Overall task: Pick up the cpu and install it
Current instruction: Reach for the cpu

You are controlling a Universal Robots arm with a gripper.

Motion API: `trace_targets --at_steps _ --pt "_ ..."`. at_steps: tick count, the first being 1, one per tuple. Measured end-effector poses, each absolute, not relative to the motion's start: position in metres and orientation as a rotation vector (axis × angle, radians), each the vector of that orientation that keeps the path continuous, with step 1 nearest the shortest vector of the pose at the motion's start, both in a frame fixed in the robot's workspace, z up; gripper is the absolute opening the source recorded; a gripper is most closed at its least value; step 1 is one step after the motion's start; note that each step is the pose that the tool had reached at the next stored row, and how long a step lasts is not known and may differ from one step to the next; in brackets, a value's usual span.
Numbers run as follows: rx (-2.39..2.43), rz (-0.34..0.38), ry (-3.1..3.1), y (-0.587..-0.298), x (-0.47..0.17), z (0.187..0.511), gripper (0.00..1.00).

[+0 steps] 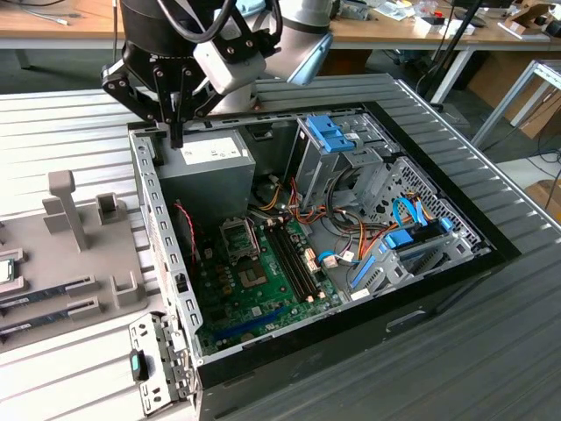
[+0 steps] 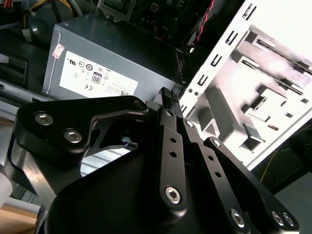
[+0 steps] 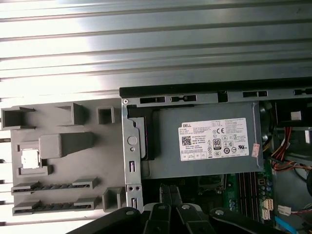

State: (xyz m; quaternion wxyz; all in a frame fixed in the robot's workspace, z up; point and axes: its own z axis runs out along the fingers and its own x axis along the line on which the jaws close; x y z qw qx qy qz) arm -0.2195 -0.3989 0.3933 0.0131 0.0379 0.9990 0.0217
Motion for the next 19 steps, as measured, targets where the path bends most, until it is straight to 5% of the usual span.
trace_targets --at_steps 19 --pt "0.118 0.068 3.113 -0.3989 -0.2269 0.3933 0.11"
